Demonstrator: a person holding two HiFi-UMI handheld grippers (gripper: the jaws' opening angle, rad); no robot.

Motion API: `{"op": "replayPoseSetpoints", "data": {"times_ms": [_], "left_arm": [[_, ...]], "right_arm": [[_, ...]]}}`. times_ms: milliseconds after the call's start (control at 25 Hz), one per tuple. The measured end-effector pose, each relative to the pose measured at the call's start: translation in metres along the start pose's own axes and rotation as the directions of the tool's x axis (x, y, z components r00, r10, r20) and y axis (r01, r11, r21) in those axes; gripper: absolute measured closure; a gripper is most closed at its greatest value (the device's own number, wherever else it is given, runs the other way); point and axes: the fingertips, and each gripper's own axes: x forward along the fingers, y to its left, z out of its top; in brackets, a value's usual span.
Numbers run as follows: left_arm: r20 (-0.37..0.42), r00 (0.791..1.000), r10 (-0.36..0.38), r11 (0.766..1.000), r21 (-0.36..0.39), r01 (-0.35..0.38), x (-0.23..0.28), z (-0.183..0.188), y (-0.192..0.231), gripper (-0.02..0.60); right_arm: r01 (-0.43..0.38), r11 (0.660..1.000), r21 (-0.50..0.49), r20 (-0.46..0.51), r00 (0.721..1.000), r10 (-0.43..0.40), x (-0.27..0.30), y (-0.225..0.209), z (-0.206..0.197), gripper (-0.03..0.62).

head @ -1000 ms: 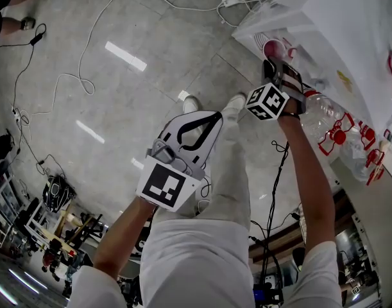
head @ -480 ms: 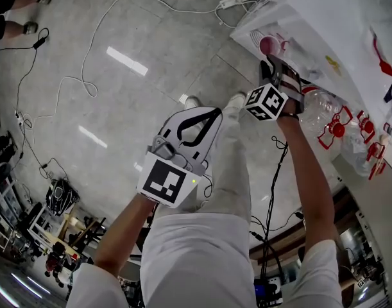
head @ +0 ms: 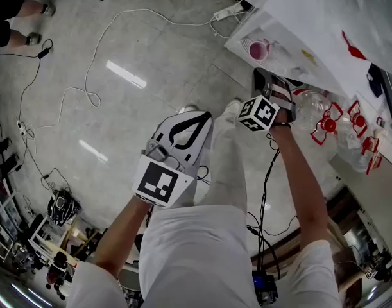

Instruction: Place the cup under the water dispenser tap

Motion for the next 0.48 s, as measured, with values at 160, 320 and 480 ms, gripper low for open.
{"op": "replayPoseSetpoints", "data": {"times_ms": [160,320,480], "left_arm": [[0.012,1.0,0.008,1.0,0.008,-0.008,-0.012,0.012,-0.006,0.581],[0.043,0.999,0.016,1.0,0.007,-0.016,-0.025,0.024,-0.01,0.581],[0.056,0.998,0.014,1.0,0.02,-0.015,-0.039,0.032,-0.013,0.581]], "right_arm": [[0.001,1.0,0.026,0.015,1.0,-0.001,-0.026,-0.01,0.008,0.583],[0.003,0.997,0.072,0.029,1.0,-0.005,-0.054,-0.021,0.018,0.583],[0.01,0.995,0.099,0.051,0.999,-0.015,-0.084,-0.03,0.029,0.583]]}}
